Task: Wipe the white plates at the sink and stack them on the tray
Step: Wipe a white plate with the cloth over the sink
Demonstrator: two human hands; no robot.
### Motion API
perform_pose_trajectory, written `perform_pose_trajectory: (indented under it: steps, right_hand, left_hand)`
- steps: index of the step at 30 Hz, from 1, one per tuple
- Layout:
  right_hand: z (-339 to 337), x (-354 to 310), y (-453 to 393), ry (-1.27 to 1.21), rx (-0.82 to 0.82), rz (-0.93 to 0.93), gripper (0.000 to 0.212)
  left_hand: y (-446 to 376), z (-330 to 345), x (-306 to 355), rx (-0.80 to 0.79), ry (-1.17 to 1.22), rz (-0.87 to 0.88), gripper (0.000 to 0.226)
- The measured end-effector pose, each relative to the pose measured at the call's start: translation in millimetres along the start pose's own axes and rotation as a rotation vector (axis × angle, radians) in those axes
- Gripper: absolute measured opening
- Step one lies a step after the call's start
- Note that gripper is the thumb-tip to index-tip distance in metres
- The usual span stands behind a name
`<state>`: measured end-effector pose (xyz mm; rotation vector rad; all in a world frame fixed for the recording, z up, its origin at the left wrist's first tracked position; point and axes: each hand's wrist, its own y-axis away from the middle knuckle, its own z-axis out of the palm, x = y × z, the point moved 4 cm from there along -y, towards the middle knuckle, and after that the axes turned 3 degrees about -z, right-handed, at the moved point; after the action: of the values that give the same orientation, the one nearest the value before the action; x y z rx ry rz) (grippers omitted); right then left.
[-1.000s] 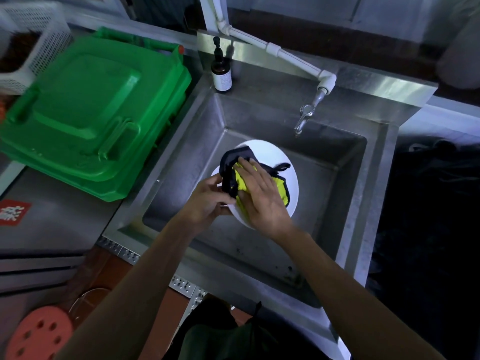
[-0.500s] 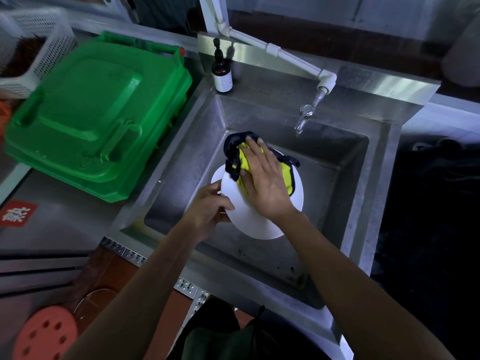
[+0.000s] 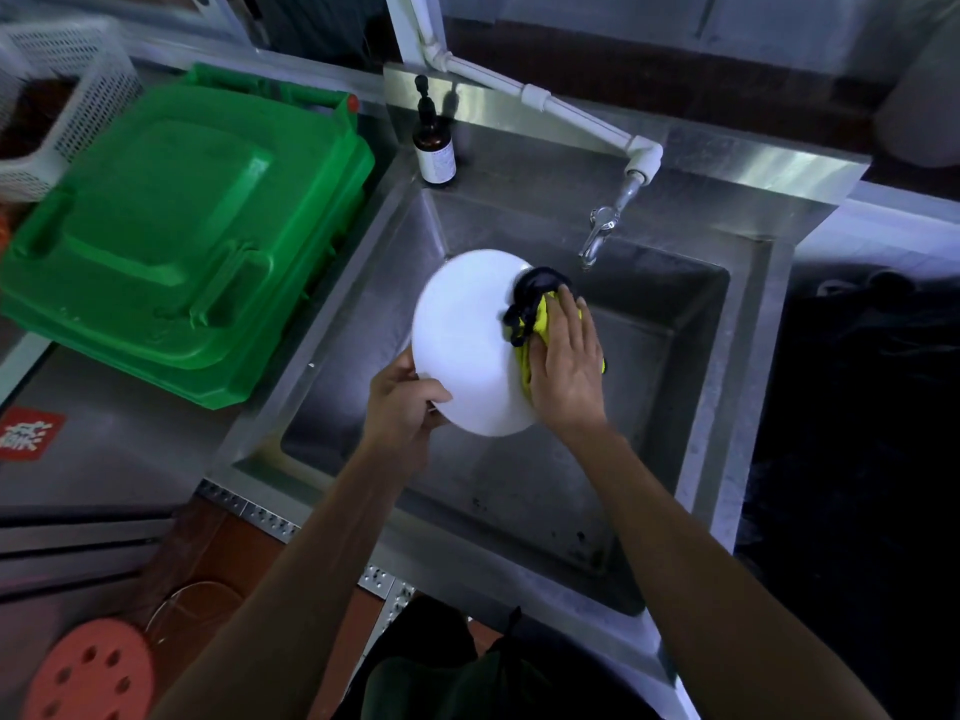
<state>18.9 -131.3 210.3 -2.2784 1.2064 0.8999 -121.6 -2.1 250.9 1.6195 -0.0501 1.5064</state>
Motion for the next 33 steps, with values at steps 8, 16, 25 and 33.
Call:
perform_pose_trajectory:
  steps: [8, 16, 25, 33]
  right_hand:
    - [22.8, -14.7, 33.9, -0.073, -0.013, 0.041, 0.052]
    - [42.6, -49.3, 56.7, -0.17, -0.047, 0.019, 0.051]
    - [31.8, -12.0, 54.9, -0.176, 0.052, 0.173, 0.055]
    - [16.4, 16.7, 41.0, -0.456, 0.05, 0.315, 0.064]
  left_hand:
    - [-0.8, 14.3, -1.6, 0.021, 0.092, -0.014, 0.057]
    - [-5.2, 10.5, -5.2, 0.028, 0.06, -0.026, 0.06]
    - [-10.5, 3.6, -7.7, 0.092, 0.066, -0.053, 0.049]
    - [-11.0, -3.7, -3.3, 0.019, -0.003, -0.039, 0.041]
